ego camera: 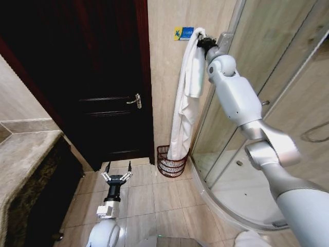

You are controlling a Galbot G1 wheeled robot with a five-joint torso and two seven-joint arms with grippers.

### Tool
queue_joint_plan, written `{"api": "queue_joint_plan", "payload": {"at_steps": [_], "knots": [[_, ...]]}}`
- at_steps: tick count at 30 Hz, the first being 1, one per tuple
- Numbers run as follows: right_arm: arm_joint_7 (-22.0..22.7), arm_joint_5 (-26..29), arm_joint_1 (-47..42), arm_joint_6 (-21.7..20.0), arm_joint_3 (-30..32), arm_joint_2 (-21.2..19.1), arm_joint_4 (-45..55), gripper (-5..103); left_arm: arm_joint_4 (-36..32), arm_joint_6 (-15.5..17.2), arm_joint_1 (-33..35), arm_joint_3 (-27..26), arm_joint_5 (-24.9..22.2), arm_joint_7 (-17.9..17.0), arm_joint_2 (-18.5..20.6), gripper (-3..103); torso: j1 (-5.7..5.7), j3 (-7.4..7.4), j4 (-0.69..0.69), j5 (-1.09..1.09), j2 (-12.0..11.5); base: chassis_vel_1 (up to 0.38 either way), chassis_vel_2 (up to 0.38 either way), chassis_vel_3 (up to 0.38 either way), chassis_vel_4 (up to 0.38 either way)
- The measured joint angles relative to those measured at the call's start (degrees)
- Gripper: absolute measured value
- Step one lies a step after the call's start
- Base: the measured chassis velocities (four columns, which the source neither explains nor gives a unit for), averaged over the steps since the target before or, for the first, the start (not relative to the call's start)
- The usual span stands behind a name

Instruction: Discard the used towel into the hamper.

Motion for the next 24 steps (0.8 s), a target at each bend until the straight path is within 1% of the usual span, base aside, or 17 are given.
{"api": "queue_joint_plan", "payload": {"at_steps": [3, 5, 6, 8, 9, 15, 17, 18, 20, 21, 24], "knots": [[0.3, 0.0, -0.2, 0.0, 0.1, 0.2, 0.4, 5, 0.1, 0.0, 0.0, 0.0, 0.2, 0.0, 0.0, 100, -0.13, -0.14, 0.00, 0.00, -0.3, 0.000, 0.000, 0.000, 0.000], [0.8, 0.0, -0.7, -0.2, 0.1, 0.2, 1.4, 5, 0.1, -0.3, 0.2, 0.0, 0.4, 0.1, 0.0, 100, -0.45, -0.53, 0.00, 0.00, -1.0, 0.000, 0.000, 0.000, 0.000], [0.8, 0.0, -0.7, -0.2, 0.1, 0.2, 1.4, 5, 0.1, -0.3, 0.2, 0.0, 0.4, 0.1, 0.0, 100, -0.45, -0.53, 0.00, 0.00, -1.0, 0.000, 0.000, 0.000, 0.000], [1.5, 0.0, -1.2, -0.4, 0.1, -0.2, 2.7, 5, 0.0, -0.5, 0.3, -0.1, 0.6, 0.2, 0.1, 100, -0.92, -1.09, 0.01, 0.00, -2.0, 0.000, 0.000, 0.000, 0.000], [1.5, 0.0, -1.2, -0.4, 0.1, -0.2, 2.7, 5, 0.0, -0.5, 0.3, -0.1, 0.6, 0.2, 0.1, 100, -0.92, -1.09, 0.01, 0.00, -2.0, 0.000, 0.000, 0.000, 0.000], [1.8, 0.3, -2.7, -1.0, 0.0, -2.4, 5.6, 5, -0.1, -0.8, 0.4, 0.1, 1.3, 0.2, -0.1, 100, -2.01, -2.32, 0.00, 0.00, -4.3, 0.000, 0.000, 0.000, 0.000], [1.8, 0.4, -3.0, -1.0, 0.0, -3.1, 6.2, 5, -0.2, -0.8, 0.6, 0.3, 1.8, 0.2, -0.4, 100, -2.43, -2.82, 0.00, 0.00, -5.3, 0.000, 0.000, 0.000, 0.000], [1.8, 0.4, -3.0, -1.0, 0.0, -3.1, 6.2, 5, -0.2, -0.8, 0.6, 0.3, 1.8, 0.2, -0.4, 100, -2.43, -2.82, 0.00, 0.00, -5.3, 0.000, 0.000, 0.000, 0.000], [1.9, 0.8, -3.5, -1.0, 0.0, -3.9, 7.3, 5, -0.4, -0.9, 0.8, 0.4, 2.2, 0.3, -0.9, 100, -2.90, -3.38, 0.00, 0.01, -6.3, 0.000, 0.000, 0.000, 0.000], [1.9, 0.8, -3.5, -1.0, 0.0, -3.9, 7.3, 5, -0.4, -0.9, 0.8, 0.4, 2.2, 0.3, -0.9, 100, -2.90, -3.38, 0.00, 0.01, -6.3, 0.000, 0.000, 0.000, 0.000], [2.2, 1.5, -4.1, -1.1, -0.1, -4.9, 8.7, 5, -0.5, -1.3, 1.1, 0.4, 3.1, 0.4, -1.5, 100, -3.53, -4.11, 0.00, 0.00, -7.6, 0.000, 0.000, 0.000, 0.000]]}}
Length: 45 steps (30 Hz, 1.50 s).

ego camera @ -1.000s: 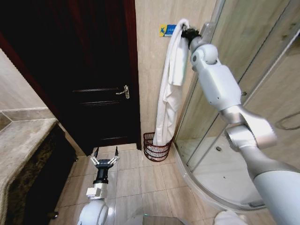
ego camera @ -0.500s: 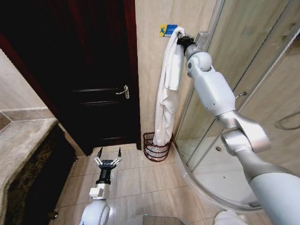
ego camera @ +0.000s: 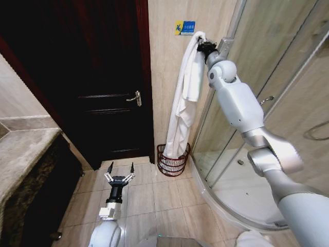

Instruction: Discard the used towel into the hamper.

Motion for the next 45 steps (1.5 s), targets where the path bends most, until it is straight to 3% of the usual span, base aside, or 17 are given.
{"api": "queue_joint_plan", "payload": {"at_steps": [20, 45], "knots": [[2.2, 2.5, -6.0, -1.7, 0.6, -4.4, 9.4, 5, -1.1, -1.2, 2.1, 0.3, 3.7, 1.2, -3.8, 100, -2.48, -2.83, -0.01, 0.00, -5.3, -0.014, 0.012, 0.014, -0.012], [1.6, 1.2, -9.5, -0.7, 1.9, -3.5, 10.0, 5, -0.7, -1.4, 2.0, 0.5, 4.0, 1.8, -4.0, 100, -5.70, -6.82, 0.00, 0.00, -12.5, 0.000, 0.000, 0.000, 0.000]]}}
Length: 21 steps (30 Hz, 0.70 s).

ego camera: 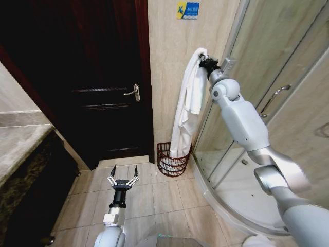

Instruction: Discard the used towel into the hamper.

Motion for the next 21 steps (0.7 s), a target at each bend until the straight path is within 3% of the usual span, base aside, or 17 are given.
{"api": "queue_joint_plan", "payload": {"at_steps": [21], "knots": [[0.6, -0.5, 0.0, 0.0, -0.9, 0.5, 0.6, 5, 0.5, 0.1, -0.4, 0.2, -0.8, 0.2, 1.3, 100, -2.79, -3.46, 0.01, -0.01, -6.3, 0.000, 0.000, 0.000, 0.000]]}}
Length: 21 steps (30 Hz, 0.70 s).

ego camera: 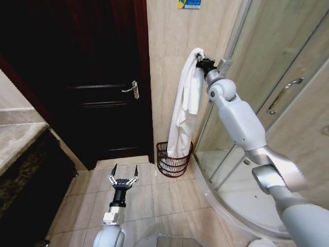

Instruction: Discard the used towel into the hamper.

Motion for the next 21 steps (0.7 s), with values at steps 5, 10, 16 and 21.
{"api": "queue_joint_plan", "payload": {"at_steps": [5, 10, 16, 21], "knots": [[0.3, 0.0, -0.3, 0.0, -0.1, 0.0, 0.5, 5, 0.0, -0.1, 0.0, 0.0, 0.0, 0.1, 0.0, 100, -0.57, -0.76, -0.01, 0.00, -1.3, -0.022, 0.015, 0.014, -0.014], [0.5, 0.0, -0.7, 0.0, -0.1, 0.0, 0.8, 5, 0.0, -0.1, 0.0, -0.1, 0.0, 0.1, 0.3, 100, -1.14, -1.46, 0.00, 0.01, -2.6, 0.000, 0.000, 0.000, 0.000], [0.7, 0.0, -1.3, 0.0, -0.2, 0.1, 1.4, 5, 0.0, -0.3, 0.1, -0.1, -0.1, 0.1, 0.3, 100, -1.83, -2.39, 0.00, 0.01, -4.2, -0.036, 0.023, 0.030, -0.022], [1.0, -0.1, -2.1, 0.0, -0.1, 0.0, 1.9, 5, 0.0, -0.3, 0.1, -0.2, -0.1, 0.1, 0.6, 100, -2.43, -3.15, 0.00, 0.01, -5.6, -0.046, 0.020, 0.036, -0.029]]}}
